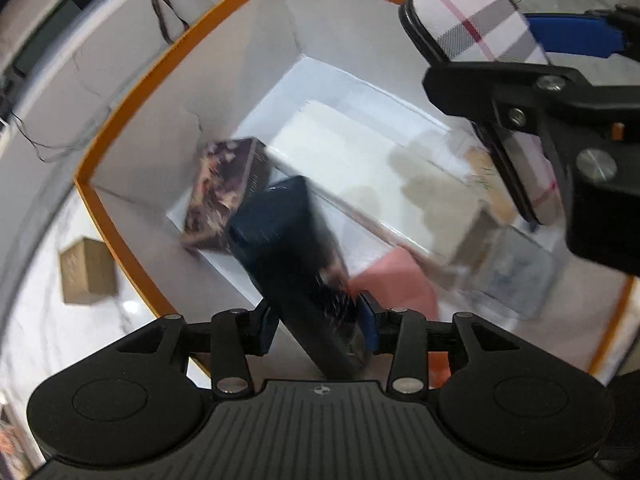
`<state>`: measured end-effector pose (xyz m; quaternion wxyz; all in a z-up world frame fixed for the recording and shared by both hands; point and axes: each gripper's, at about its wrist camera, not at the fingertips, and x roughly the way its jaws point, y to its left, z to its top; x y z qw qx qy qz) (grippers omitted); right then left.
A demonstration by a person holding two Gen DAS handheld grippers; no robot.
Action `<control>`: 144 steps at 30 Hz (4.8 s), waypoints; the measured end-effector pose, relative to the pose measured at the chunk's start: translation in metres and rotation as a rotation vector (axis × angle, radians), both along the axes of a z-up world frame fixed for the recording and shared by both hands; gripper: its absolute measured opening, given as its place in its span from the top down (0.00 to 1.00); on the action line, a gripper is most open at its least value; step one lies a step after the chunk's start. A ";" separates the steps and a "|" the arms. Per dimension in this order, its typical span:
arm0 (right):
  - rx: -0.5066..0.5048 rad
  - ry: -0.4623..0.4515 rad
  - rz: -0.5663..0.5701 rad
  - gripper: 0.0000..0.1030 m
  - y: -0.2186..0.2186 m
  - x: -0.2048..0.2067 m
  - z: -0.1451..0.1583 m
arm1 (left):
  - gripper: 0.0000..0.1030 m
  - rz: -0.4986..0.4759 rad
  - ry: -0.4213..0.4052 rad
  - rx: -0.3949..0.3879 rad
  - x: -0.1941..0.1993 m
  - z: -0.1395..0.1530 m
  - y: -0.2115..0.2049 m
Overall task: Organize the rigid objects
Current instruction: 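Lower both tools into the box and open them to release shampoo and pouch, then move the left tool to the gold-brown box while the right tool approaches the yellow tape measure, then close the left tool on the gold-brown box while the right tool grasps the yellow tape measure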
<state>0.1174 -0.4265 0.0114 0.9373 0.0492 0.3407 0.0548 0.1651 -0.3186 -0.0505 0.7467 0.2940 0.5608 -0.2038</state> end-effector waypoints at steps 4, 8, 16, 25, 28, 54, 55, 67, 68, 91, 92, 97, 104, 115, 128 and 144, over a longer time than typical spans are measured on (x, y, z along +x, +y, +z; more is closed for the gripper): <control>-0.008 0.016 -0.006 0.39 0.000 0.009 -0.005 | 0.38 -0.037 -0.052 0.068 0.010 -0.009 -0.002; -0.017 0.031 -0.002 0.39 0.003 0.019 -0.010 | 0.25 -0.072 -0.068 0.080 0.013 -0.012 -0.004; -0.062 0.119 0.032 0.39 0.015 0.044 -0.026 | 0.24 -0.104 -0.074 0.030 0.013 -0.001 0.002; -0.082 0.159 0.073 0.39 0.022 0.059 -0.033 | 0.24 -0.145 -0.104 0.024 0.011 0.010 0.006; -0.102 0.165 0.084 0.39 0.025 0.066 -0.034 | 0.24 -0.153 -0.116 0.025 0.007 0.013 0.009; -0.124 0.121 0.024 0.38 0.054 0.115 -0.033 | 0.20 -0.072 -0.176 -0.083 -0.011 0.070 0.085; -0.124 0.117 0.025 0.38 0.055 0.115 -0.032 | 0.20 -0.071 -0.183 -0.075 -0.012 0.070 0.088; -0.088 0.057 0.015 0.38 0.065 0.107 0.000 | 0.21 0.003 -0.211 -0.106 -0.020 0.089 0.124; -0.080 0.047 0.013 0.38 0.066 0.106 0.005 | 0.21 0.010 -0.216 -0.112 -0.021 0.092 0.127; 0.005 -0.047 0.146 0.34 0.154 0.052 0.049 | 0.15 0.227 -0.376 -0.273 -0.004 0.113 0.235; -0.001 -0.042 0.159 0.34 0.159 0.047 0.046 | 0.15 0.239 -0.381 -0.283 -0.002 0.109 0.240; -0.026 -0.041 0.227 0.34 0.184 0.019 0.035 | 0.15 0.275 -0.393 -0.331 0.004 0.093 0.261; -0.045 0.013 0.281 0.33 0.213 -0.015 0.007 | 0.15 0.319 -0.345 -0.373 0.020 0.061 0.278; -0.126 0.048 0.286 0.31 0.236 -0.047 -0.046 | 0.15 0.363 -0.345 -0.438 0.036 0.028 0.288; -0.274 0.098 0.343 0.38 0.237 -0.063 -0.075 | 0.15 0.353 -0.370 -0.469 0.061 0.008 0.274; -0.197 0.136 0.291 0.27 0.222 -0.058 -0.095 | 0.11 0.351 -0.399 -0.486 0.074 -0.013 0.264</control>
